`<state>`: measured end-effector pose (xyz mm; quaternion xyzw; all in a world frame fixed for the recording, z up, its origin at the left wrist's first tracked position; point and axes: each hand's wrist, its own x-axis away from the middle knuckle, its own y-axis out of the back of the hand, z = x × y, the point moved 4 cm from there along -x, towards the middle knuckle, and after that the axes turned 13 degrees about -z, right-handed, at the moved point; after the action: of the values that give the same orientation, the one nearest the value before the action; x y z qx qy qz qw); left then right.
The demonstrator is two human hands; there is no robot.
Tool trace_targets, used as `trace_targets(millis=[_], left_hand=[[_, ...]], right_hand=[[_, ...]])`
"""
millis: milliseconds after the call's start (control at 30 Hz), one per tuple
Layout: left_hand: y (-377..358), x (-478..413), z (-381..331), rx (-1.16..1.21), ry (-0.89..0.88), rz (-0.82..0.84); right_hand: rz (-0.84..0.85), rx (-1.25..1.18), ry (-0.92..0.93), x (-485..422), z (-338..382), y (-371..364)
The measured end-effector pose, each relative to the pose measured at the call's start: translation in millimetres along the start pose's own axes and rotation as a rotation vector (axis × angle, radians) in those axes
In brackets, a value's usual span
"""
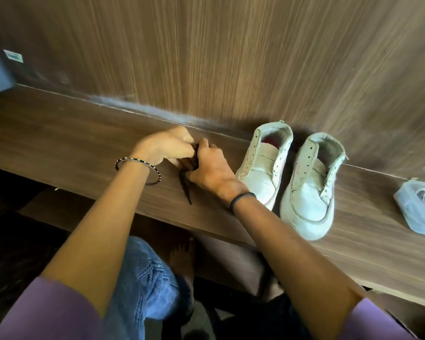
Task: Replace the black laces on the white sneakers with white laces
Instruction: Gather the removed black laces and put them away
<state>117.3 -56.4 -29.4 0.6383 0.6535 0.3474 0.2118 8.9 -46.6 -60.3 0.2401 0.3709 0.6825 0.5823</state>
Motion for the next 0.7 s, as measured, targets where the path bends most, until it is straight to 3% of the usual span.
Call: trace_targets(millis=[267, 367, 600, 700], left_hand=[[7, 26, -27, 0.243, -0.084, -0.056], [-1, 38, -48, 0.352, -0.154, -0.049], [-40, 69, -121, 0.226, -0.457, -0.154], [-70, 91, -160, 0.110, -0.553, -0.139]], right_hand=[[-0.199, -0.106, 0.135, 10, -8, 56], [-0.279, -0.204, 0.097, 27, -22, 89], [-0.299, -0.606, -0.032, 80, -77, 166], [-0.307, -0.595, -0.092, 103, -107, 205]])
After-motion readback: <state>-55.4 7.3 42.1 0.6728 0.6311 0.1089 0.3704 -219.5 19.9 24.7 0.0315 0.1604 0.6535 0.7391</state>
